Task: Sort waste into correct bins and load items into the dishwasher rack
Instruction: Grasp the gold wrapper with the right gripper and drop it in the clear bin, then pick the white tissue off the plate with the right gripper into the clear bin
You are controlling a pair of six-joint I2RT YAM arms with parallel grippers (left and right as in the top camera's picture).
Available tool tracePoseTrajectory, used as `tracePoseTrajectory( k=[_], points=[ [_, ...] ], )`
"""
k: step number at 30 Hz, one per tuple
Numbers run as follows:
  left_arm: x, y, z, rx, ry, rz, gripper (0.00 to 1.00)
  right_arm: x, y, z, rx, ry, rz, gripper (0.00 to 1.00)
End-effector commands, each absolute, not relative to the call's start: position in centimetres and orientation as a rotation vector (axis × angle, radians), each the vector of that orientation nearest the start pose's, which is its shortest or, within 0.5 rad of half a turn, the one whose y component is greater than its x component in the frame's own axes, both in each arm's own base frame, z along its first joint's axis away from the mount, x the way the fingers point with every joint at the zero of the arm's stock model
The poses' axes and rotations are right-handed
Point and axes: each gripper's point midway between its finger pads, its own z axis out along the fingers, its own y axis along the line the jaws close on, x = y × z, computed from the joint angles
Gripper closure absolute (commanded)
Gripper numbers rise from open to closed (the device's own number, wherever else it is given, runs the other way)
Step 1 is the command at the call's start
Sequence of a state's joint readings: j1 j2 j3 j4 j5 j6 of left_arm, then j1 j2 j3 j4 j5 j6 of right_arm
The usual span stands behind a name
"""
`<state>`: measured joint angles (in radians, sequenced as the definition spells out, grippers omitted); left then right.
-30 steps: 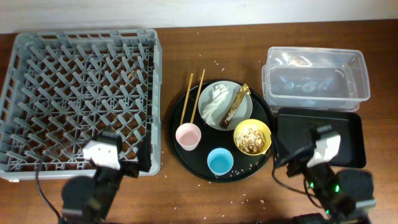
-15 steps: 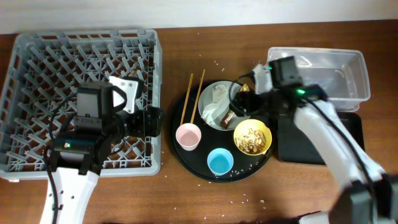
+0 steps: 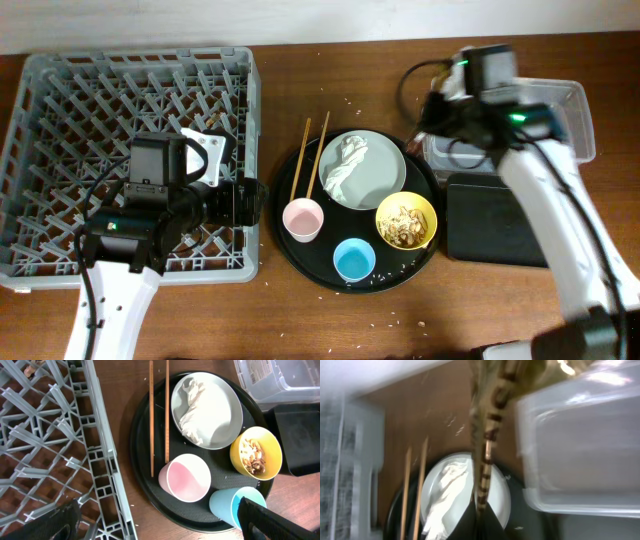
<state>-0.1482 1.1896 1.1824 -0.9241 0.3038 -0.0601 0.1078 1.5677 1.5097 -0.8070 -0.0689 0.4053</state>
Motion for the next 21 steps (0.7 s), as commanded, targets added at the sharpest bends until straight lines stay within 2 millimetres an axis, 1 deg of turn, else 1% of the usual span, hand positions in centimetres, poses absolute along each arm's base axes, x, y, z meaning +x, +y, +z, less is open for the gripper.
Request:
tracePoseTrajectory(
  k=[1,2,3,4,5,6,7,8,9,10,11,12,13,14,15,16,17,18,19,20,21],
  points=[
    [30.0,-9.9,23.3,0.244,2.471,-0.483,0.01,41.7,-3.6,22.4,0.826,2.336,0.030,0.96],
    [30.0,-9.9,23.2,0.243,2.474,-0.484,0.00,42.1,-6.0,20.8,0.920,2.327,-0.022,0.96],
    [29.9,-9.8,23.2,0.243,2.478,-0.484,0.01,42.9,-7.6,19.0,0.969,2.334,-0.037,0.94],
    [29.7,-9.8,23.0,0.241,2.490,-0.485,0.00,44.4,-7.8,16.9,0.920,2.388,0.033,0.56],
    [29.4,-9.8,22.8,0.240,2.504,-0.485,0.01,45.2,-6.5,16.6,0.769,2.443,0.148,0.41],
    [29.1,-9.7,22.6,0.237,2.520,-0.486,0.01,45.4,-4.0,17.7,0.616,2.469,0.334,0.34],
    [29.0,-9.7,22.6,0.237,2.524,-0.486,0.00,45.2,-1.1,19.8,0.474,2.456,0.499,0.32],
    [29.1,-9.7,22.6,0.237,2.520,-0.486,0.00,44.4,2.2,21.7,0.318,2.441,0.626,0.32],
    [29.3,-9.7,22.7,0.238,2.512,-0.485,0.01,42.8,5.9,22.7,0.211,2.469,0.677,0.32],
    [29.4,-9.8,22.8,0.239,2.504,-0.485,0.00,41.8,8.4,22.3,0.150,2.512,0.693,0.32],
    [29.5,-9.8,22.9,0.240,2.499,-0.484,0.00,40.5,11.0,20.9,0.091,2.591,0.655,0.32],
    [29.5,-9.8,22.9,0.240,2.497,-0.485,0.00,39.7,12.5,19.2,0.082,2.654,0.584,0.31],
    [29.5,-9.8,22.9,0.240,2.498,-0.484,0.00,39.2,13.6,17.4,0.123,2.707,0.510,0.32],
    [29.5,-9.8,22.9,0.240,2.502,-0.485,0.01,39.0,14.6,14.8,0.200,2.758,0.414,0.29],
    [29.3,-9.8,22.8,0.239,2.509,-0.485,0.01,39.0,16.0,12.5,0.218,2.794,0.371,0.29],
    [29.1,-9.7,22.6,0.237,2.520,-0.486,0.01,39.6,17.8,9.7,0.231,2.825,0.368,0.29],
    [29.0,-9.7,22.6,0.237,2.524,-0.486,0.01,40.4,19.0,7.1,0.215,2.839,0.367,0.27],
    [29.0,-9.7,22.6,0.237,2.524,-0.486,0.01,41.1,19.8,5.0,0.203,2.846,0.368,0.28],
    [29.0,-9.7,22.6,0.237,2.524,-0.486,0.01,41.5,20.1,3.1,0.236,2.861,0.364,0.28],
    [29.0,-9.7,22.6,0.237,2.524,-0.486,0.01,41.6,20.1,1.3,0.263,2.881,0.357,0.34],
    [29.0,-9.7,22.6,0.237,2.524,-0.486,0.01,41.4,20.0,-0.1,0.266,2.906,0.341,0.55]
  ],
)
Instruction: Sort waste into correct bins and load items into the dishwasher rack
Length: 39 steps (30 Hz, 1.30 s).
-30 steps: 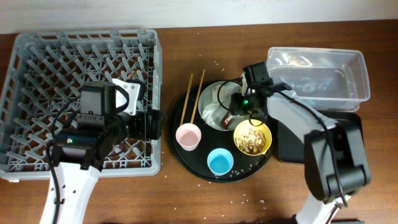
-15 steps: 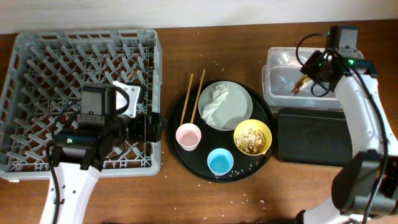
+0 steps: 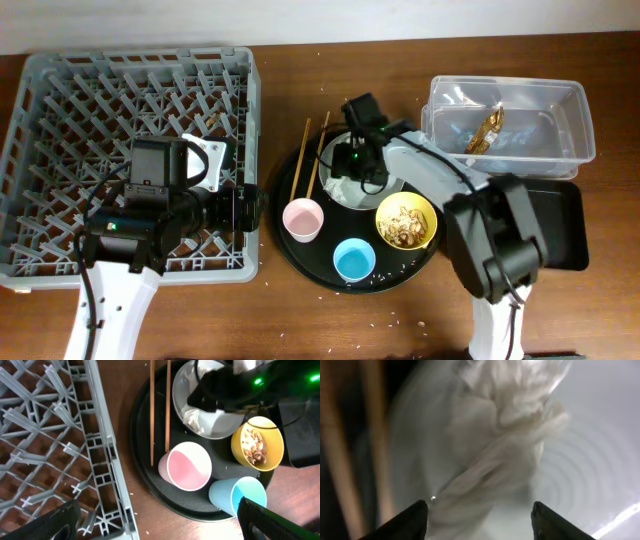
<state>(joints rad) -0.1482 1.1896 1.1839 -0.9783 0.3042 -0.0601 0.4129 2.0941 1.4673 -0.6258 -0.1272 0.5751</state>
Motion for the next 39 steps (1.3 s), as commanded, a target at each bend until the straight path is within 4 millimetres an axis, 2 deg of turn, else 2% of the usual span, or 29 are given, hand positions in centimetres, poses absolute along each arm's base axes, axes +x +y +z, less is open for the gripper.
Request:
tracePoseTrajectory(
  k=[1,2,3,5,7,8,9,10,11,12,13,14,16,17,18,19,21,22,23,24,25,27,29,30,32,33,35,38,39],
  points=[
    [29.0,-9.7,22.6,0.237,2.524,-0.486,0.00,41.2,19.8,-0.2,0.269,2.921,0.335,0.90],
    [29.0,-9.7,22.6,0.237,2.524,-0.486,0.00,41.1,19.5,0.8,0.284,2.928,0.349,0.96],
    [29.0,-9.7,22.6,0.237,2.524,-0.486,0.01,41.4,18.6,3.0,0.303,2.910,0.361,0.96],
    [29.0,-9.7,22.6,0.237,2.523,-0.486,0.01,42.6,15.4,10.4,0.279,2.804,0.384,0.96],
    [29.0,-9.7,22.6,0.237,2.523,-0.486,0.01,43.9,9.4,18.9,0.404,2.610,0.399,0.96],
    [29.0,-9.7,22.6,0.237,2.523,-0.486,0.00,44.0,6.6,21.2,0.480,2.537,0.396,0.96],
    [29.0,-9.7,22.6,0.237,2.523,-0.486,0.00,44.0,3.0,22.6,0.604,2.470,0.375,0.96],
    [29.0,-9.7,22.6,0.237,2.523,-0.486,0.01,44.0,0.1,22.7,0.711,2.438,0.357,0.96],
    [29.0,-9.7,22.6,0.237,2.523,-0.486,0.01,44.0,-3.0,21.6,0.826,2.426,0.331,0.96],
    [29.0,-9.7,22.6,0.237,2.523,-0.486,0.00,44.1,-4.8,20.2,0.896,2.434,0.312,0.73],
    [29.0,-9.7,22.6,0.237,2.523,-0.486,0.01,44.5,-6.1,18.7,0.933,2.446,0.316,0.38],
    [29.0,-9.7,22.6,0.237,2.524,-0.486,0.01,44.6,-6.2,18.4,0.864,2.473,0.368,0.29],
    [28.9,-9.9,22.5,0.241,2.527,-0.501,0.01,44.5,-5.3,20.2,0.701,2.472,0.472,0.28],
    [28.9,-10.0,22.6,0.243,2.525,-0.506,0.01,43.4,-2.9,22.7,0.533,2.463,0.575,0.26],
    [29.0,-10.0,22.6,0.243,2.521,-0.506,0.00,41.2,0.2,24.4,0.423,2.495,0.640,0.25],
    [29.1,-10.0,22.7,0.244,2.516,-0.505,0.01,40.0,1.5,24.7,0.391,2.529,0.651,0.25],
    [29.6,-10.0,23.1,0.247,2.490,-0.503,0.01,35.5,7.3,23.7,0.235,2.713,0.695,0.27],
    [29.8,-10.1,23.2,0.248,2.477,-0.503,0.01,33.9,9.9,22.6,0.151,2.801,0.687,0.30],
    [30.0,-10.1,23.4,0.250,2.464,-0.501,0.01,31.6,13.1,20.1,0.017,2.923,0.616,0.39],
    [30.1,-10.1,23.5,0.250,2.459,-0.502,0.01,30.1,14.6,18.4,-0.064,2.990,0.582,0.44],
    [30.1,-10.1,23.5,0.250,2.460,-0.502,0.01,28.9,15.4,17.3,-0.114,3.034,0.552,0.47],
    [30.0,-10.1,23.4,0.251,2.467,-0.506,0.01,25.6,16.6,13.3,-0.250,3.146,0.464,0.57],
    [30.0,-10.2,23.5,0.252,2.462,-0.505,0.01,22.2,17.6,9.5,-0.476,3.197,0.458,0.57],
    [30.1,-10.2,23.5,0.252,2.459,-0.505,0.01,21.4,17.7,8.1,-0.505,3.209,0.450,0.53],
    [30.2,-10.2,23.6,0.252,2.455,-0.506,0.01,21.5,18.1,5.8,-0.528,3.164,0.467,0.53],
    [30.1,-10.3,23.6,0.255,2.455,-0.513,0.01,21.5,18.2,4.8,-0.527,3.144,0.475,0.60],
    [30.0,-10.6,23.7,0.264,2.452,-0.538,0.01,21.1,17.9,4.3,-0.514,3.162,0.469,0.88],
    [30.2,-10.6,23.8,0.231,2.451,-0.550,0.01,21.1,17.8,7.0,-0.522,3.178,0.457,0.96],
    [30.4,-10.7,24.0,0.104,2.460,-0.597,0.01,21.4,18.0,9.0,-0.546,3.161,0.461,0.96]
  ],
)
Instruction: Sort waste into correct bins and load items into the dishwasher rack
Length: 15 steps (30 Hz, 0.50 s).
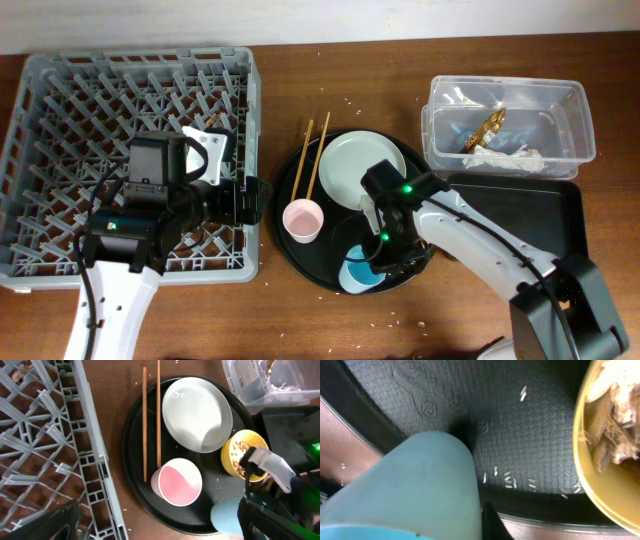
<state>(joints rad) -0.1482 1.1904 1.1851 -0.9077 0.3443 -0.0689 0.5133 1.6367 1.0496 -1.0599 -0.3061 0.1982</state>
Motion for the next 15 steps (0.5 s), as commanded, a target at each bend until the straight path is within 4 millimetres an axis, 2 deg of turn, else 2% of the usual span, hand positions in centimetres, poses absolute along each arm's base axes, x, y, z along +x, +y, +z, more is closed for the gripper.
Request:
tracePoseTrajectory(
  k=[1,3,4,5,7,9,11,13,15],
  points=[
    [30.6,-11.3,24.5,0.040,2.447,-0.673,0.01,21.9,18.2,10.9,-0.575,3.131,0.470,0.96],
    [30.5,-13.8,27.2,0.101,2.343,-0.945,0.01,23.8,18.6,15.6,-0.575,3.026,0.504,0.96],
    [30.2,-15.3,30.0,0.182,2.226,-1.175,0.01,25.8,18.7,19.6,-0.563,2.908,0.570,0.96],
    [29.8,-16.0,32.3,0.263,2.123,-1.344,0.01,26.7,20.0,23.1,-0.654,2.768,0.723,0.96],
    [28.5,-17.1,34.5,0.409,2.009,-1.552,0.01,27.0,23.0,29.5,-0.864,2.435,1.064,0.96],
    [27.2,-17.6,35.3,0.491,1.963,-1.674,0.01,26.0,25.4,33.6,-1.034,2.131,1.320,0.96],
    [25.9,-17.9,36.3,0.563,1.914,-1.758,0.01,25.6,26.4,35.1,-1.107,1.991,1.396,0.96],
    [24.2,-17.9,37.3,0.644,1.857,-1.872,0.02,26.2,26.7,35.4,-1.119,1.949,1.379,0.96],
    [23.5,-18.6,37.3,0.649,1.875,-1.914,0.11,26.8,26.9,35.9,-1.127,1.903,1.358,0.96]
  ],
)
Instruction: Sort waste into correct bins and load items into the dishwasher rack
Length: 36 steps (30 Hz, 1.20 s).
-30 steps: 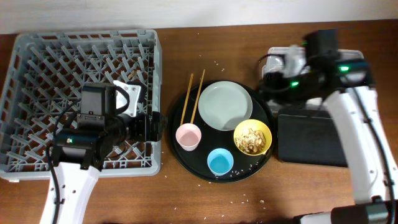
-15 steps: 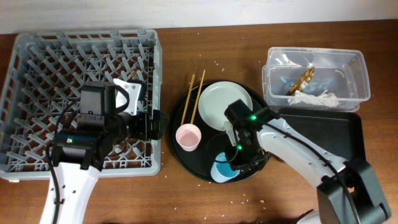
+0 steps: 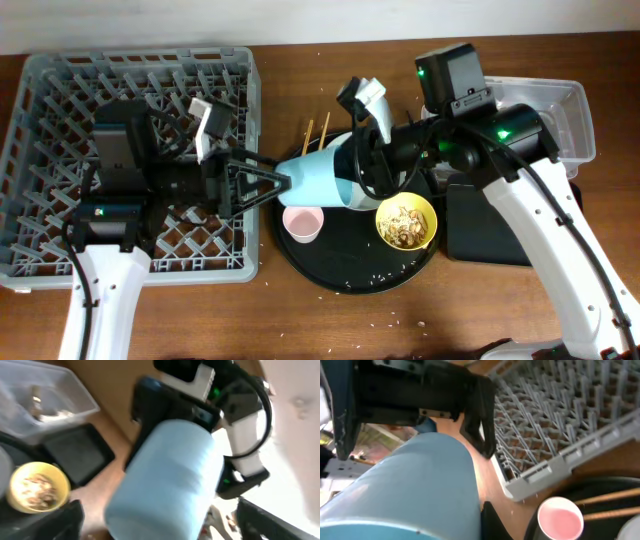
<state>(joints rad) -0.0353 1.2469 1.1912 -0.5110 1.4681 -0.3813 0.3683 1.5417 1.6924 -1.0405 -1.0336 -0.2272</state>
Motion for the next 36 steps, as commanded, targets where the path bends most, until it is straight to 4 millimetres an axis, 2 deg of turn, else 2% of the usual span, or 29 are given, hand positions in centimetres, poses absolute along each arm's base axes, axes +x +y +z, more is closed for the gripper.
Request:
tracePoseTrajectory(
  k=[1,4,8,12,17,18,19,20,21,22,23,25,26,27,28,29,30,31,32,33,35,36],
  points=[
    [23.1,-19.1,37.3,0.673,1.878,-1.932,0.19,27.1,27.0,36.1,-1.122,1.893,1.349,0.96],
    [21.8,-20.6,37.3,0.741,1.881,-1.975,0.19,28.8,26.9,35.5,-1.022,1.979,1.302,0.96],
    [22.1,-20.8,37.9,0.815,1.815,-1.917,0.27,28.5,26.9,35.0,-1.007,2.019,1.323,0.96],
    [23.3,-20.9,38.6,0.829,1.778,-1.823,0.25,28.0,26.7,34.6,-0.996,2.063,1.340,0.96],
    [23.4,-20.9,39.1,0.848,1.757,-1.813,0.26,28.1,26.6,34.6,-1.000,2.056,1.332,0.96],
    [23.4,-20.9,39.1,0.847,1.757,-1.813,0.33,28.1,26.6,34.6,-1.001,2.052,1.331,0.96],
    [23.4,-20.9,39.1,0.847,1.756,-1.812,0.48,28.1,26.6,34.6,-1.001,2.052,1.331,0.84],
    [23.5,-21.0,39.0,0.842,1.759,-1.806,0.51,28.1,26.6,34.7,-1.002,2.050,1.330,0.52],
    [24.2,-21.0,38.8,0.803,1.776,-1.772,0.55,28.3,26.5,34.8,-0.997,2.042,1.323,0.37],
    [25.2,-21.0,38.5,0.751,1.798,-1.721,0.55,28.8,25.9,35.4,-0.968,2.037,1.303,0.28],
    [26.2,-21.0,37.9,0.690,1.830,-1.675,0.55,29.3,25.3,35.9,-0.940,2.035,1.283,0.27],
    [28.5,-20.4,35.5,0.531,1.947,-1.522,0.55,30.2,23.3,37.4,-0.842,2.040,1.241,0.25],
    [29.4,-19.8,34.1,0.463,2.009,-1.444,0.55,30.4,22.2,37.5,-0.782,2.074,1.215,0.24],
    [30.8,-18.3,31.6,0.317,2.124,-1.308,0.55,30.9,20.8,36.5,-0.697,2.159,1.134,0.25],
    [32.0,-15.7,29.2,0.156,2.234,-1.129,0.55,31.1,19.6,34.9,-0.600,2.278,1.038,0.25],
    [32.6,-12.2,27.1,-0.027,2.332,-0.921,0.55,30.8,18.5,32.9,-0.521,2.402,0.941,0.24],
    [32.6,-6.9,25.5,-0.249,2.404,-0.639,0.55,30.0,17.7,31.4,-0.494,2.499,0.861,0.24],
    [32.1,-2.5,24.7,-0.410,2.424,-0.427,0.55,29.2,17.4,30.2,-0.495,2.569,0.804,0.24],
    [31.5,-0.1,24.2,-0.504,2.430,-0.327,0.55,28.5,17.3,29.3,-0.505,2.616,0.755,0.24],
    [30.0,4.5,23.0,-0.732,2.437,-0.162,0.55,27.5,17.7,28.4,-0.542,2.658,0.721,0.23],
    [27.9,9.6,21.3,-0.991,2.434,0.018,0.55,26.6,18.8,27.4,-0.603,2.684,0.708,0.23],
    [27.7,11.3,20.4,-1.068,2.432,0.039,0.55,26.3,19.4,27.1,-0.633,2.692,0.713,0.22]
  ],
)
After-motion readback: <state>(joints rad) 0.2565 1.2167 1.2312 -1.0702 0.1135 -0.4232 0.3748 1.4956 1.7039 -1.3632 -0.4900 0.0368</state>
